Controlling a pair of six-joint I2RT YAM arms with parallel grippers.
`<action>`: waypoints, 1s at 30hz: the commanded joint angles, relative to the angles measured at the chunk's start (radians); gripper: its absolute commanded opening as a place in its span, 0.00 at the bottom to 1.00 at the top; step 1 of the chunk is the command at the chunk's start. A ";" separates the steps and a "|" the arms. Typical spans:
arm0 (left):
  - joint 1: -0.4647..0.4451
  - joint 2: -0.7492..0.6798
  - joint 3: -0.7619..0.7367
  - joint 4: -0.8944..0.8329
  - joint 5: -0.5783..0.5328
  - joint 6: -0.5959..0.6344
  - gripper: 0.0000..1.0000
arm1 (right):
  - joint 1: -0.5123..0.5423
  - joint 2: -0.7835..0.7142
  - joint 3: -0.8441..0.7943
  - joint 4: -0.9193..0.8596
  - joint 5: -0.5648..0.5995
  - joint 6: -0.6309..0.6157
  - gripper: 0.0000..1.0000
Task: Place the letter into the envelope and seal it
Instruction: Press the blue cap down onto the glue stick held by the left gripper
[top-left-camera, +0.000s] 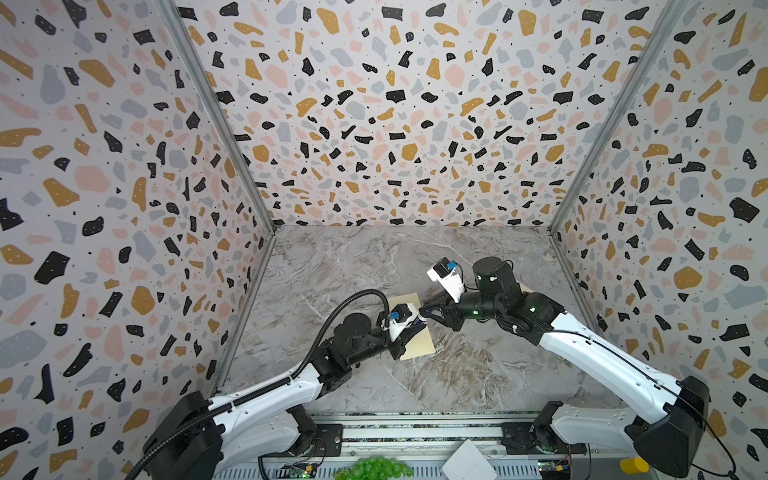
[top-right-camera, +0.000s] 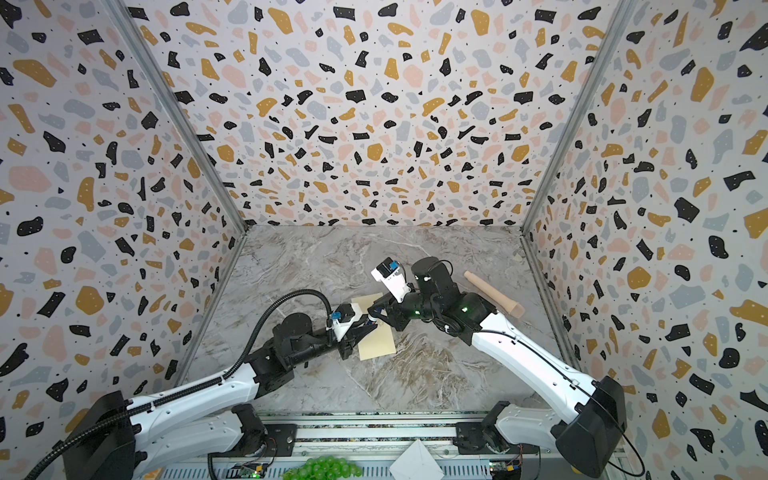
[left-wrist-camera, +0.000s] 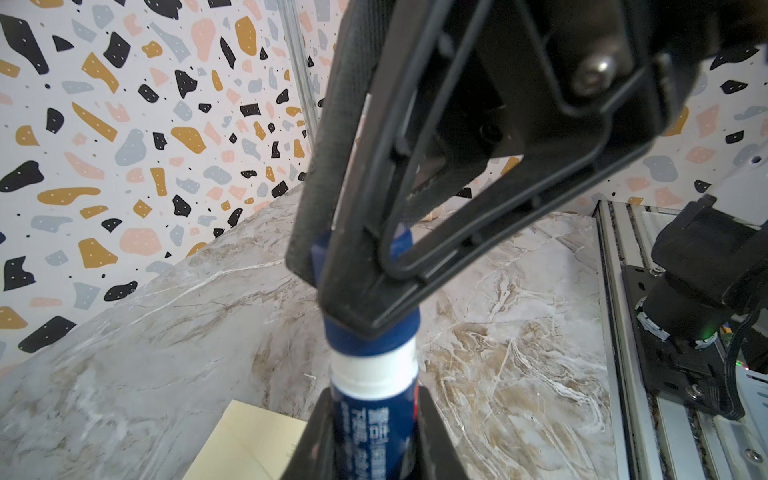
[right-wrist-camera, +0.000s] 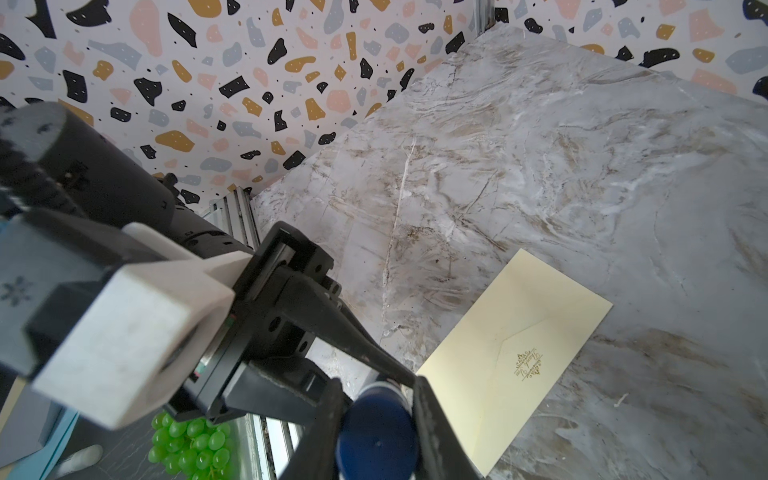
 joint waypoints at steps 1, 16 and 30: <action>0.002 -0.037 0.027 0.225 -0.039 -0.015 0.00 | 0.048 0.029 -0.060 -0.069 -0.058 0.031 0.14; 0.003 -0.075 -0.029 0.345 -0.109 -0.052 0.00 | 0.109 -0.008 -0.266 0.194 -0.009 0.212 0.12; 0.004 -0.097 -0.045 0.387 -0.146 -0.041 0.00 | 0.217 0.101 -0.354 0.236 -0.006 0.256 0.11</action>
